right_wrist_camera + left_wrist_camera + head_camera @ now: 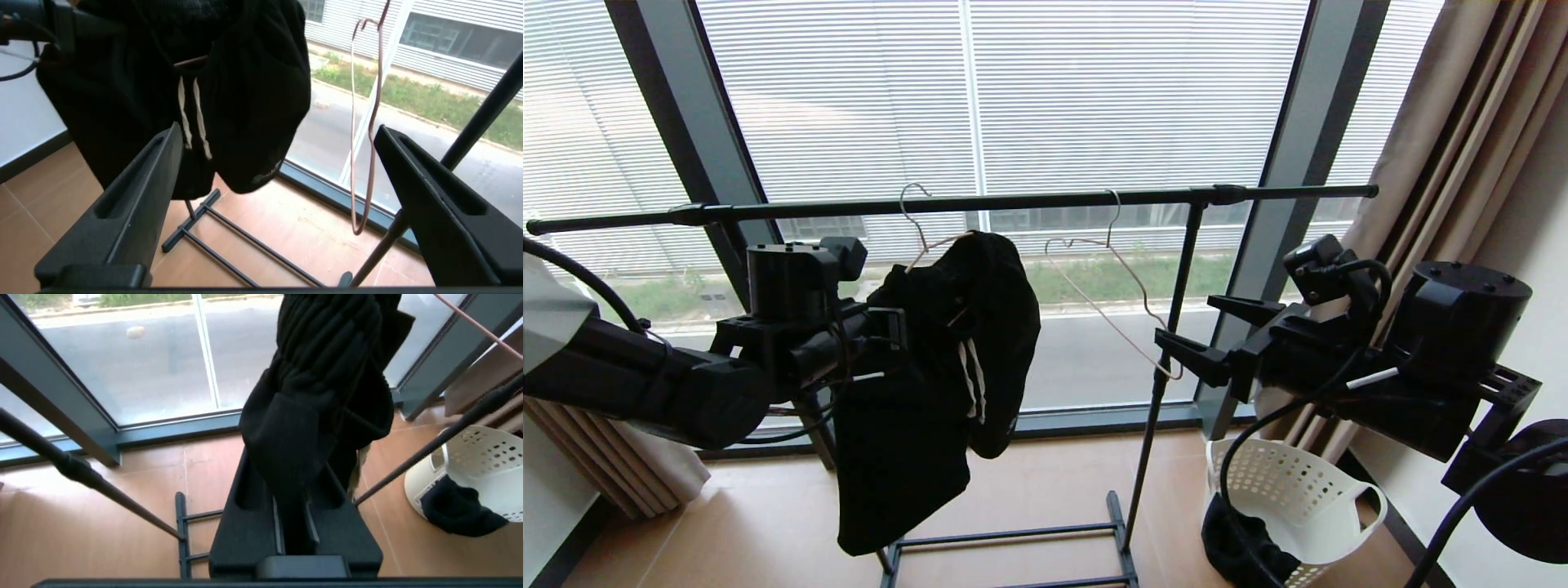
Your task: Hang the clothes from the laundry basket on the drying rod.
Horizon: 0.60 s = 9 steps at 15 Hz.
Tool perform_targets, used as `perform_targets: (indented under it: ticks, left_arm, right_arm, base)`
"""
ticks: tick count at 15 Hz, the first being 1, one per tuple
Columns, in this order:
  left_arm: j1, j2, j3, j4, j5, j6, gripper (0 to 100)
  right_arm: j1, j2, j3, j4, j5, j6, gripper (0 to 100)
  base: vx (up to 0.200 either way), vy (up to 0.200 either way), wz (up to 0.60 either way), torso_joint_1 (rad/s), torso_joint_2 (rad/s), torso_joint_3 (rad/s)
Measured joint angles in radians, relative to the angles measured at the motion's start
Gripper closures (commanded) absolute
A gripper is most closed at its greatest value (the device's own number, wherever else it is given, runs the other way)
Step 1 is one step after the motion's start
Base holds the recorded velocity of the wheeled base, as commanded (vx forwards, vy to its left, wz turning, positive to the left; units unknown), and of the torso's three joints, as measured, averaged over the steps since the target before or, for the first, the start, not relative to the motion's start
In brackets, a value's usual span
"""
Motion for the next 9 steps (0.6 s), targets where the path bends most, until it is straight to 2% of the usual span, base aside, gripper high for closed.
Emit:
perform_targets:
  ticks: [9]
  left_arm:
    - [0.025,0.14,-0.16,-0.02,0.026,0.0,100]
  right_arm:
    - [0.002,0.03,0.003,-0.006,0.001,-0.002,0]
  base:
    - [0.0,0.0,0.0,0.0,0.0,0.0]
